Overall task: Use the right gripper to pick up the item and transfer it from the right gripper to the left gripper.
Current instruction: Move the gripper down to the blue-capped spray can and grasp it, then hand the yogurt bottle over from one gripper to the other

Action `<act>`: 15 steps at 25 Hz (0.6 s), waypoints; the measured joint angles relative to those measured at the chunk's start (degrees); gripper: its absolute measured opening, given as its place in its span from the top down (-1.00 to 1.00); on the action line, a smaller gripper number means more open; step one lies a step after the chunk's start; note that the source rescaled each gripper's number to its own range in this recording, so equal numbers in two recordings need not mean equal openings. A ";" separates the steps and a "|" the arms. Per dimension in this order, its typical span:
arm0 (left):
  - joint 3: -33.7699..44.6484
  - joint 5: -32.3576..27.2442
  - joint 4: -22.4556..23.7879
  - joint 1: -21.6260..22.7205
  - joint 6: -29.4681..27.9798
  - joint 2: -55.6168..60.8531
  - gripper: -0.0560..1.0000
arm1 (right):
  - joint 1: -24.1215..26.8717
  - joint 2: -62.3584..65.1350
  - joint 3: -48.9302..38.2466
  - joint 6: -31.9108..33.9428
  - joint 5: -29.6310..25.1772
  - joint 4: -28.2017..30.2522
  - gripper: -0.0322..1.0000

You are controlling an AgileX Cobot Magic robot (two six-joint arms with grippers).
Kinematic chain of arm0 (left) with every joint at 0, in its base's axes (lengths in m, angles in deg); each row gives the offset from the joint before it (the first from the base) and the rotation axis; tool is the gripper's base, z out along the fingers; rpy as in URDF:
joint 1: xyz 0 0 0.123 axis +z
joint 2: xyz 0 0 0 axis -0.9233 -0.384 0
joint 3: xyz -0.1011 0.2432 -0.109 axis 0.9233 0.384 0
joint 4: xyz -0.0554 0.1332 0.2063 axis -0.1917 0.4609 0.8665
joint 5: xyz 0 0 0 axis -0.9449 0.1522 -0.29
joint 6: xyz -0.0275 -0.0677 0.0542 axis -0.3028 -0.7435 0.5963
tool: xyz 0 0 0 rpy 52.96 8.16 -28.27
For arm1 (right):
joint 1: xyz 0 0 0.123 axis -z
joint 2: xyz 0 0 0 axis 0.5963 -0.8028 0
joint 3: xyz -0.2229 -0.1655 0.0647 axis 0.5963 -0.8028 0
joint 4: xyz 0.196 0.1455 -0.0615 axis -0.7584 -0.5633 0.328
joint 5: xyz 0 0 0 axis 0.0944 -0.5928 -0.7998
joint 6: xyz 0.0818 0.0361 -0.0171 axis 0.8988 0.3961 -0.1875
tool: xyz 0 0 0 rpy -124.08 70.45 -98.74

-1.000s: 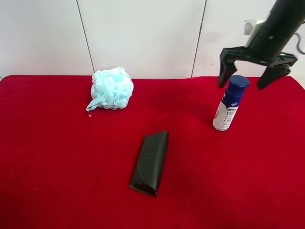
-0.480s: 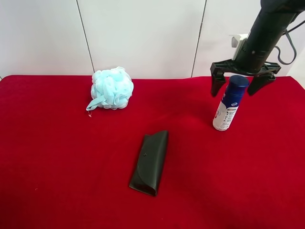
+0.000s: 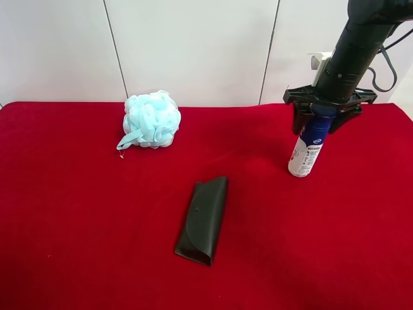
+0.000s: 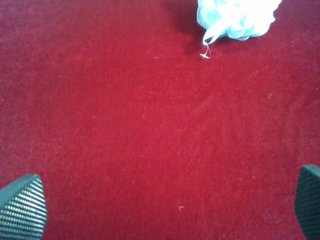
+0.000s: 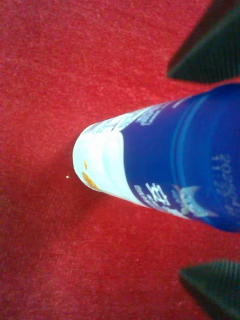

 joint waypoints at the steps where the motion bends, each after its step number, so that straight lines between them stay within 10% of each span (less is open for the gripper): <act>1: 0.00 0.00 0.00 0.00 0.00 0.00 -1.00 | 0.00 0.00 0.00 0.00 0.00 0.12 0.94; 15: 0.00 0.00 0.00 0.00 0.00 0.00 -1.00 | 0.00 0.81 0.00 0.00 -0.23 0.54 0.93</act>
